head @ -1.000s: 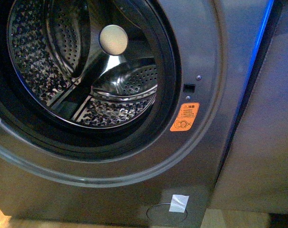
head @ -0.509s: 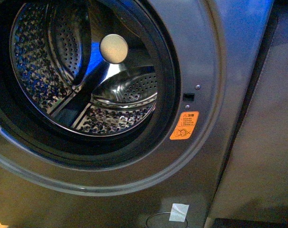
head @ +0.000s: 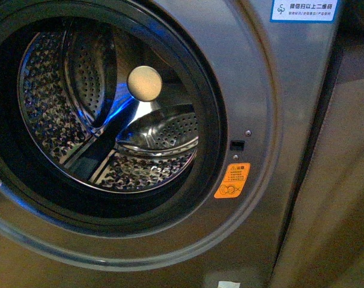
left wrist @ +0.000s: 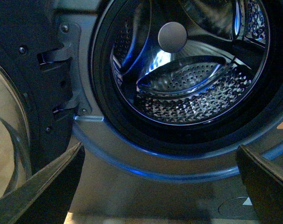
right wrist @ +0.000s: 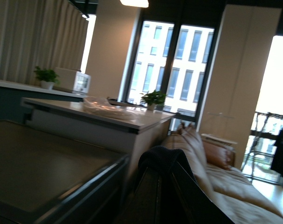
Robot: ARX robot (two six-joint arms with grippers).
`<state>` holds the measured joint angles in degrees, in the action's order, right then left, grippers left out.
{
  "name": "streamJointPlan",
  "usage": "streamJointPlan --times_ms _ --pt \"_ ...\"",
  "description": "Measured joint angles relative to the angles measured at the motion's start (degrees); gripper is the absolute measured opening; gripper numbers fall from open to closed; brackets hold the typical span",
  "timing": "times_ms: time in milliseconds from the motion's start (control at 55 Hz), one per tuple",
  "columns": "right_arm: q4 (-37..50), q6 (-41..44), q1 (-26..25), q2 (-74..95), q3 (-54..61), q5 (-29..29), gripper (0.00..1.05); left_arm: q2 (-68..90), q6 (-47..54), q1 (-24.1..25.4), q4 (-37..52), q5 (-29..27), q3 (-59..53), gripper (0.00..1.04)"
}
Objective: Put clothes into washing machine
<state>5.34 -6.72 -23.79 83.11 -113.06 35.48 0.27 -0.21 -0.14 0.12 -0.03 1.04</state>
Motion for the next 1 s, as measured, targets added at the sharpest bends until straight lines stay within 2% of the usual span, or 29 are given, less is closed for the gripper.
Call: streamJointPlan --times_ms 182,309,455,691,745,873,1000 --pt "-18.5 -1.0 15.0 4.0 -14.3 -2.4 0.03 0.0 0.0 0.0 0.0 0.0 0.0 0.98" --pt "-23.6 -2.7 24.3 4.4 -15.6 -4.2 0.03 0.0 0.0 0.0 0.0 0.0 0.0 0.98" --pt "-23.3 -2.9 33.0 2.7 -9.5 -6.9 0.03 0.0 0.0 0.0 0.0 0.0 0.0 0.98" --pt "-19.6 0.7 43.9 1.2 2.1 -12.0 0.03 0.0 0.0 0.0 0.0 0.0 0.0 0.98" --pt "-14.3 2.2 47.3 3.6 3.8 -15.4 0.03 0.0 0.0 0.0 0.0 0.0 0.0 0.98" --pt "-12.7 3.1 50.4 7.3 5.3 -15.6 0.03 0.0 0.0 0.0 0.0 0.0 0.0 0.98" --pt "-13.0 3.3 50.7 7.8 5.8 -15.3 0.03 0.0 0.0 0.0 0.0 0.0 0.0 0.98"
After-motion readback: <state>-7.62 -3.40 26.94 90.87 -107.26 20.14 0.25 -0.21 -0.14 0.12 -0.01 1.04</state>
